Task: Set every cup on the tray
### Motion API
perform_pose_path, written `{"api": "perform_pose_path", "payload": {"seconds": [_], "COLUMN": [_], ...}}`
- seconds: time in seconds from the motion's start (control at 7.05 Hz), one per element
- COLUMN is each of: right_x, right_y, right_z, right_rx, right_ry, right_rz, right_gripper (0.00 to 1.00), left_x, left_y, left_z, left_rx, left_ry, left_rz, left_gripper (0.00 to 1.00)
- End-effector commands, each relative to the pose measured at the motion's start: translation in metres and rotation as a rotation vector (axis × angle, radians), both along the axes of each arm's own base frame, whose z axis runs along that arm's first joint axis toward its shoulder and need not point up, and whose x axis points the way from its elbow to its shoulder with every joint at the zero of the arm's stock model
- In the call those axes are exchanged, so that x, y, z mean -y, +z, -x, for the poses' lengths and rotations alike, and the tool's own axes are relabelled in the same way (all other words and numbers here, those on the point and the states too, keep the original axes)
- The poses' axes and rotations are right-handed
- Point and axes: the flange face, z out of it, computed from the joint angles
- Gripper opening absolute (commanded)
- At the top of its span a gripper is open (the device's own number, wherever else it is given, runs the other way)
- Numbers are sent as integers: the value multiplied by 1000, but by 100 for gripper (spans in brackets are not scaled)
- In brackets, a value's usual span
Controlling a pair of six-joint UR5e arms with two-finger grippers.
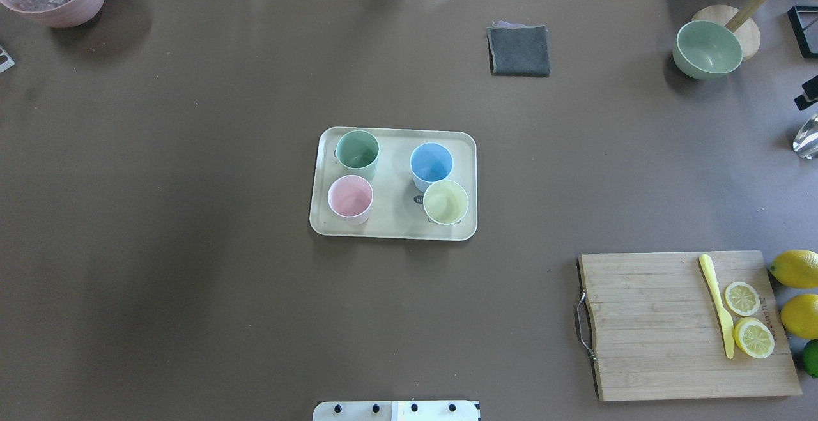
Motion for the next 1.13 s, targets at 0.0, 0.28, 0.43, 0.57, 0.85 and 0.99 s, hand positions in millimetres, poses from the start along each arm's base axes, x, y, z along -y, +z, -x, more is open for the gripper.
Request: {"api": "perform_pose_path", "payload": {"seconds": [0.0, 0.28, 0.43, 0.57, 0.85, 0.99], "right_x": [-14, -21, -30, -35, -41, -44], "right_y": [20, 25, 31, 28, 37, 38], "right_z": [-33, -45, -49, -49, -50, -50], "right_rx": [-7, -5, -2, 3, 1, -1], "right_ry": [34, 54, 59, 57, 58, 59], "right_rz": [15, 17, 28, 22, 41, 43], "right_gripper": [100, 100, 100, 100, 100, 100], "left_x": [-14, -11, -11, -11, -14, -14], "left_y": [20, 14, 9, 8, 10, 12], "left_z": [9, 7, 8, 8, 11, 11], "left_rx": [-50, -58, -58, -58, -56, -56], "left_ry": [19, 16, 15, 14, 8, 9], "left_rz": [1, 3, -11, -11, -6, -3], "left_gripper": [98, 98, 98, 98, 98, 98]}}
